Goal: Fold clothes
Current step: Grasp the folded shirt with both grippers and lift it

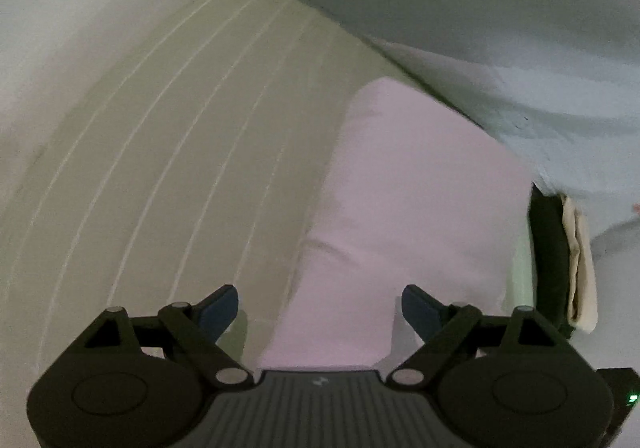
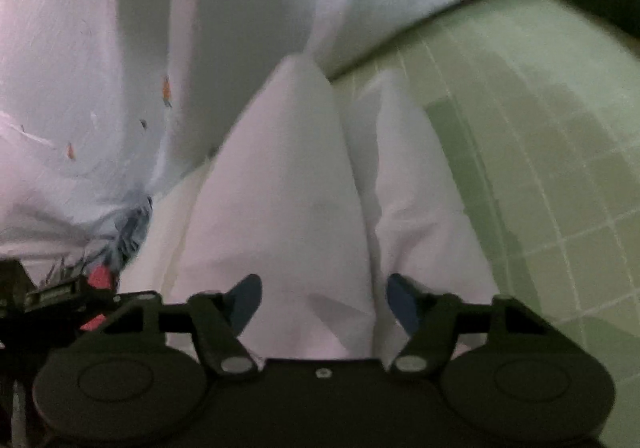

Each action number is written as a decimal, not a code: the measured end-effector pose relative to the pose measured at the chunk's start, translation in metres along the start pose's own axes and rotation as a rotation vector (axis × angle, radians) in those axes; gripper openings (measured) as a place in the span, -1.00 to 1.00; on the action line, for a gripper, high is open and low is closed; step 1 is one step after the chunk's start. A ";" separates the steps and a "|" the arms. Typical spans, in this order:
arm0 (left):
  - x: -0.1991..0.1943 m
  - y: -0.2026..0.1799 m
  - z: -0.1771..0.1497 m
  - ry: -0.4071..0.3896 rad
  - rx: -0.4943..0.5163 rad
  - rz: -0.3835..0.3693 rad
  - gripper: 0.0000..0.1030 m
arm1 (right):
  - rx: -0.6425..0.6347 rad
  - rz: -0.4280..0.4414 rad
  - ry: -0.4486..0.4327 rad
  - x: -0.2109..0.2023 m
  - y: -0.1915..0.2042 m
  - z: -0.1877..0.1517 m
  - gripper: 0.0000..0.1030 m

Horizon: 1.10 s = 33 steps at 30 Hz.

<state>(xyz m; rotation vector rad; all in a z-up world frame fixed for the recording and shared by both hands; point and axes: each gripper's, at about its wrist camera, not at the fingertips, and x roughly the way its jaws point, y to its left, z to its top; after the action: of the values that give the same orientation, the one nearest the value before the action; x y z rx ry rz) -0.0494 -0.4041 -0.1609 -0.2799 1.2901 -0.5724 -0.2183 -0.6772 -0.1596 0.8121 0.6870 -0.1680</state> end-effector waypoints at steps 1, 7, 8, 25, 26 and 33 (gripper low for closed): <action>0.001 0.004 -0.004 0.004 -0.011 0.003 0.73 | 0.020 0.014 0.012 0.004 -0.004 0.001 0.29; 0.011 0.015 -0.023 0.054 -0.075 -0.028 0.73 | 0.108 0.161 0.079 0.022 -0.007 0.010 0.15; 0.013 0.015 -0.023 0.059 -0.077 -0.025 0.73 | 0.090 0.174 0.092 0.023 -0.002 0.008 0.18; 0.007 -0.016 -0.004 0.103 0.012 -0.141 0.77 | 0.349 0.286 -0.096 -0.039 -0.001 0.030 -0.90; 0.003 -0.023 -0.005 0.092 0.034 -0.165 0.77 | 0.331 0.272 -0.115 -0.048 -0.003 0.036 -0.90; 0.020 -0.054 -0.008 0.092 0.210 -0.066 0.77 | 0.075 -0.224 0.030 -0.031 -0.022 0.036 -0.23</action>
<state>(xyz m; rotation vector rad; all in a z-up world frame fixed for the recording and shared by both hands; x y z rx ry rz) -0.0668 -0.4590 -0.1528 -0.1230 1.3010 -0.7783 -0.2330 -0.7220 -0.1364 0.8096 0.8032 -0.3865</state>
